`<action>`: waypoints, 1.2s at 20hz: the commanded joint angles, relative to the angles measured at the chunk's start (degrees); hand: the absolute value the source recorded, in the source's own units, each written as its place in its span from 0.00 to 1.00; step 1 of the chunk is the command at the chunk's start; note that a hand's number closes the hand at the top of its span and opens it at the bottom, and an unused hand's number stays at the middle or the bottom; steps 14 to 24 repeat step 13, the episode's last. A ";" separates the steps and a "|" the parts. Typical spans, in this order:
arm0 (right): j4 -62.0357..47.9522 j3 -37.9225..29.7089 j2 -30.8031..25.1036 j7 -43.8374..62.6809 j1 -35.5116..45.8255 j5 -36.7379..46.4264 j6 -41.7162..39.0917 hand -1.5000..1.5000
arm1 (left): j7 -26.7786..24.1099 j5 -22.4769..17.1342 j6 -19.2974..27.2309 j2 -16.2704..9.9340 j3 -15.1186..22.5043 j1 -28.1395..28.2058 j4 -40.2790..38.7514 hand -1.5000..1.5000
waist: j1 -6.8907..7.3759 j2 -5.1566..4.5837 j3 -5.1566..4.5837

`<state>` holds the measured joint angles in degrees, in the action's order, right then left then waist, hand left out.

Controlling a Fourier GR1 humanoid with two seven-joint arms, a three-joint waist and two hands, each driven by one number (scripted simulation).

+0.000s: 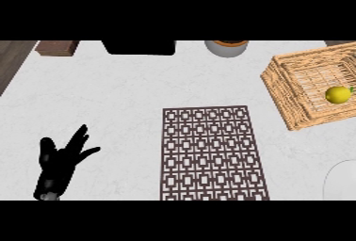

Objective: Pick the lemon from the placemat and place it in the basket

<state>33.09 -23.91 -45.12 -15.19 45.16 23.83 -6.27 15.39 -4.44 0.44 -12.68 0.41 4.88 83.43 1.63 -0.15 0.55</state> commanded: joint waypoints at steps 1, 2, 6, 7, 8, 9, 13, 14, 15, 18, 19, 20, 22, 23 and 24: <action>-5.09 -2.24 -1.34 -3.27 2.19 -1.54 0.52 0.00 | 2.16 0.16 -0.13 0.52 0.62 3.52 1.01 0.50 | -0.09 -0.23 -0.46; -4.08 -2.41 -1.73 0.17 4.77 -2.00 -0.02 0.00 | 0.09 1.69 0.95 2.10 1.30 1.16 -4.16 0.50 | -0.48 -0.25 -0.51; -8.92 -6.15 -3.98 1.61 5.33 -4.81 -0.34 0.00 | -1.57 1.05 -0.89 0.80 0.80 4.84 -1.87 0.50 | -0.25 -0.19 -0.49; -11.15 -8.39 -8.34 1.10 5.89 -6.42 -3.63 0.00 | 0.57 0.56 -0.51 0.61 -0.07 0.55 -3.91 0.50 | -0.45 -0.51 -0.44; -12.07 -8.27 -8.51 -2.12 2.74 -5.70 -2.01 0.00 | -1.37 0.82 -0.43 0.83 -0.39 1.53 -4.78 0.50 | -0.50 -0.50 -0.44; -12.73 -8.47 -10.54 -1.95 2.98 -5.38 -1.97 0.00 | -2.33 1.09 -1.29 0.80 0.11 1.08 -6.05 0.50 | -0.46 -0.63 -0.43; -16.61 -10.63 -15.77 -4.07 -0.09 -6.86 -6.38 0.00 | -3.40 1.11 -0.35 2.12 0.27 3.46 -4.68 0.50 | -0.38 -0.67 -0.36; -16.61 -10.63 -15.77 -4.07 -0.09 -6.86 -6.38 0.00 | -3.40 1.11 -0.35 2.12 0.27 3.46 -4.68 0.50 | -0.38 -0.67 -0.36; -16.61 -10.63 -15.77 -4.07 -0.09 -6.86 -6.38 0.00 | -3.40 1.11 -0.35 2.12 0.27 3.46 -4.68 0.50 | -0.38 -0.67 -0.36; -16.61 -10.63 -15.77 -4.07 -0.09 -6.86 -6.38 0.00 | -3.40 1.11 -0.35 2.12 0.27 3.46 -4.68 0.50 | -0.38 -0.67 -0.36; -16.61 -10.63 -15.77 -4.07 -0.09 -6.86 -6.38 0.00 | -3.40 1.11 -0.35 2.12 0.27 3.46 -4.68 0.50 | -0.38 -0.67 -0.36; -16.61 -10.63 -15.77 -4.07 -0.09 -6.86 -6.38 0.00 | -3.40 1.11 -0.35 2.12 0.27 3.46 -4.68 0.50 | -0.38 -0.67 -0.36; -16.61 -10.63 -15.77 -4.07 -0.09 -6.86 -6.38 0.00 | -3.40 1.11 -0.35 2.12 0.27 3.46 -4.68 0.50 | -0.38 -0.67 -0.36; -16.61 -10.63 -15.77 -4.07 -0.09 -6.86 -6.38 0.00 | -3.40 1.11 -0.35 2.12 0.27 3.46 -4.68 0.50 | -0.38 -0.67 -0.36; -16.61 -10.63 -15.77 -4.07 -0.09 -6.86 -6.38 0.00 | -3.40 1.11 -0.35 2.12 0.27 3.46 -4.68 0.50 | -0.38 -0.67 -0.36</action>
